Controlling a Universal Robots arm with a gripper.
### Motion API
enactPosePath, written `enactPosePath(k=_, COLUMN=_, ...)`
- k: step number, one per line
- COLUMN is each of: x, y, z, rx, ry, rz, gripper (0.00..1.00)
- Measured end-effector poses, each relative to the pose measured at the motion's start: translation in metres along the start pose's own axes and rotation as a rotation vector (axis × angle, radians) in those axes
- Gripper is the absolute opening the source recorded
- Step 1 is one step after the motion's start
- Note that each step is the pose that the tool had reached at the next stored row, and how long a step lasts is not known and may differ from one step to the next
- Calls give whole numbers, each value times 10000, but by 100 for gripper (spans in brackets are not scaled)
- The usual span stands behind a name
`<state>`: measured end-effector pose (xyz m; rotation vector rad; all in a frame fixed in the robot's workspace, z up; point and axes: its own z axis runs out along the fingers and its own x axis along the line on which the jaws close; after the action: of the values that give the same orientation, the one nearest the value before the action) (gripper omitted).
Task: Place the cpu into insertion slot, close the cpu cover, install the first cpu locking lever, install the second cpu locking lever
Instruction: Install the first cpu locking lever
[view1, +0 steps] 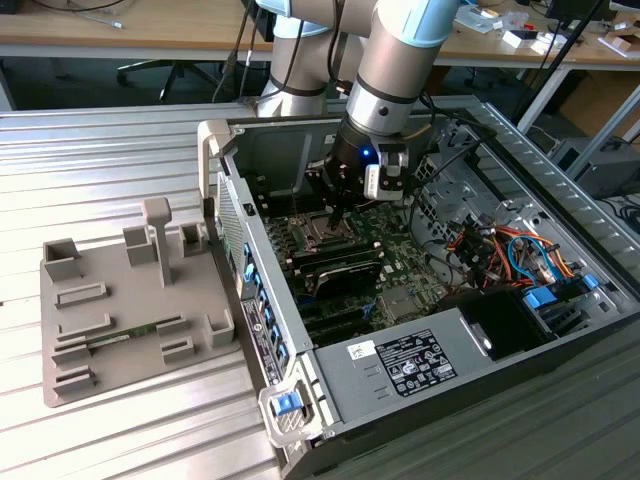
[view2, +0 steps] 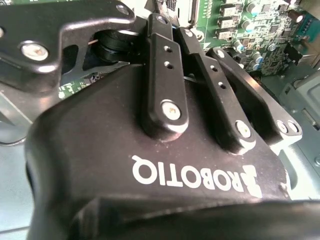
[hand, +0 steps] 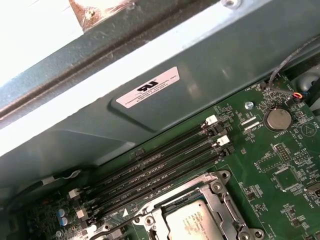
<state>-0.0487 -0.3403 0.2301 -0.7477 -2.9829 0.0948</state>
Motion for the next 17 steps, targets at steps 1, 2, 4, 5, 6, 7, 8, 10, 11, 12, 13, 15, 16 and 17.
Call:
enactPosePath(k=1, x=0, y=0, z=0, rx=1, ry=-1, rz=-12, gripper=10)
enactPosePath(k=2, x=0, y=0, z=0, rx=1, ry=-2, rz=-27, gripper=10)
enactPosePath(k=4, x=0, y=0, z=0, rx=3, ry=-4, rz=-58, gripper=10)
enactPosePath(k=5, x=0, y=0, z=0, rx=3, ry=-5, rz=-70, gripper=10)
enactPosePath(k=6, x=0, y=0, z=0, rx=4, ry=-6, rz=-83, gripper=10)
enactPosePath(k=7, x=0, y=0, z=0, rx=5, ry=-7, rz=-93, gripper=10)
enactPosePath(k=8, x=0, y=0, z=0, rx=5, ry=-8, rz=-113, gripper=10)
enactPosePath(k=10, x=0, y=0, z=0, rx=7, ry=-10, rz=-142, gripper=10)
enactPosePath(k=11, x=0, y=0, z=0, rx=7, ry=-12, rz=-158, gripper=10)
enactPosePath(k=12, x=0, y=0, z=0, rx=8, ry=-13, rz=-175, gripper=10)
enactPosePath(k=13, x=0, y=0, z=0, rx=9, ry=-14, rz=-187, gripper=10)
enactPosePath(k=15, x=0, y=0, z=0, rx=10, ry=-16, rz=-211, gripper=10)
enactPosePath(k=16, x=0, y=0, z=0, rx=11, ry=-17, rz=-222, gripper=10)
enactPosePath(k=17, x=0, y=0, z=0, rx=11, ry=-17, rz=-236, gripper=10)
